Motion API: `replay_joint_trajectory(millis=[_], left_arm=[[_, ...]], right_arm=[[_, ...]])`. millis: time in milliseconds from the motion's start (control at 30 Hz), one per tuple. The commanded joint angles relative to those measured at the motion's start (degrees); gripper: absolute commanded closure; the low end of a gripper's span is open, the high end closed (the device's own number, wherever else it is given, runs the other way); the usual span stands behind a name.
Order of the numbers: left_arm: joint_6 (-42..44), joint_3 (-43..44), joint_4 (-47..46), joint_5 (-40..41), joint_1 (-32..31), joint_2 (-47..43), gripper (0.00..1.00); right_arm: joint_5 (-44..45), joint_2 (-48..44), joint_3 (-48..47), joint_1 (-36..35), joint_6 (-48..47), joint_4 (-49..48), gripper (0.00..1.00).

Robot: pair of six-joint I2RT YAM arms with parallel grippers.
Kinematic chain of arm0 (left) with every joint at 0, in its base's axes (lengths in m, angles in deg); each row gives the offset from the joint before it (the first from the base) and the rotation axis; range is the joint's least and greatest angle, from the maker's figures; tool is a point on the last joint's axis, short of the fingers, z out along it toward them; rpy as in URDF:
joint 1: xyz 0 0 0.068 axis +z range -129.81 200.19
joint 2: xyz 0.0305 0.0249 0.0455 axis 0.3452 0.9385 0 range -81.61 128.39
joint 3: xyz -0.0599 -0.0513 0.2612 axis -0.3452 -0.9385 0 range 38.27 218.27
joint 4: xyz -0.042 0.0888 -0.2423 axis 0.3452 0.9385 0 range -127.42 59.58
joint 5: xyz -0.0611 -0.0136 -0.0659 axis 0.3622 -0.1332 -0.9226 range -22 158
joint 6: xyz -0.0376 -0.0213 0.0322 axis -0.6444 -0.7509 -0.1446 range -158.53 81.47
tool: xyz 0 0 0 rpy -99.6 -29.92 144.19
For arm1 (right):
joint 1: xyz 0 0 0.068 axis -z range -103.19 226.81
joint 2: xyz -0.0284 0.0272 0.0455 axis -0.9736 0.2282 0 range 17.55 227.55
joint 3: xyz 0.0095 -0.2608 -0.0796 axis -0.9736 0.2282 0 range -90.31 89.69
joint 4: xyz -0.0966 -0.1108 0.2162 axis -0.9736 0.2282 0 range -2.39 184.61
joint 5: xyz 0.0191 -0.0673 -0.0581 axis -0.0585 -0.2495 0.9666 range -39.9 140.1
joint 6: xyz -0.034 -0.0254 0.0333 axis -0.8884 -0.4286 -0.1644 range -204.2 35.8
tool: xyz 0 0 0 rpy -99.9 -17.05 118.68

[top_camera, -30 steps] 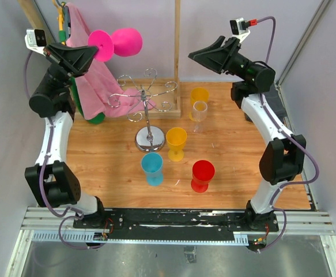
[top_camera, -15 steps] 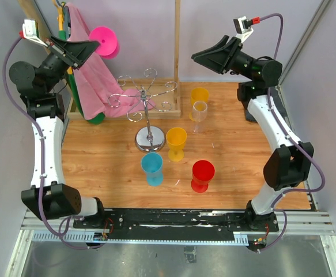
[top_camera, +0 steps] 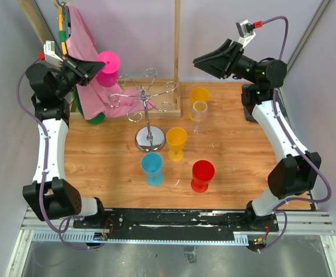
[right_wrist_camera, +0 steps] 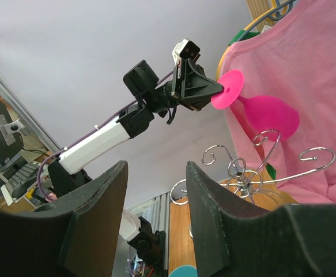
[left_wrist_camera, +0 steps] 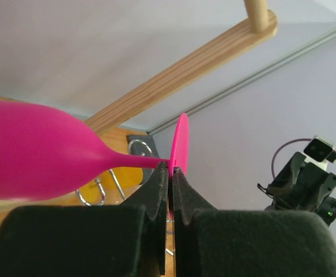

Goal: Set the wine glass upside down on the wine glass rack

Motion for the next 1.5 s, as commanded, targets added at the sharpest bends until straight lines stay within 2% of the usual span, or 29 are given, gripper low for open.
replay_joint_trajectory(millis=[0, 333, 733, 967, 1267, 1467], left_arm=[[4.82, -1.00, 5.20, 2.61, 0.39, -4.02, 1.00], [6.37, -5.92, 8.44, 2.26, -0.35, -8.32, 1.00], [4.37, -11.74, 5.17, -0.27, -1.69, -8.72, 1.00], [0.62, -10.74, -0.80, -5.07, -3.98, -5.01, 1.00], [1.03, -8.16, -0.89, -4.15, -6.73, -1.81, 1.00], [-2.53, -9.10, -6.19, -3.53, -6.80, -0.44, 1.00]], right_arm=[[-1.09, -1.97, 1.16, 0.67, -2.58, 0.34, 0.54], [-0.62, -2.01, 1.51, 0.68, -2.65, 0.63, 0.54], [-0.43, -2.95, 2.33, 0.65, -3.74, 1.92, 0.54], [-0.43, -2.99, 2.54, 0.62, -4.13, 2.40, 0.53], [-0.56, -3.12, 1.95, 0.64, -5.27, 4.01, 0.53], [-0.48, -2.80, 1.97, 0.50, -5.37, 4.15, 0.53]])
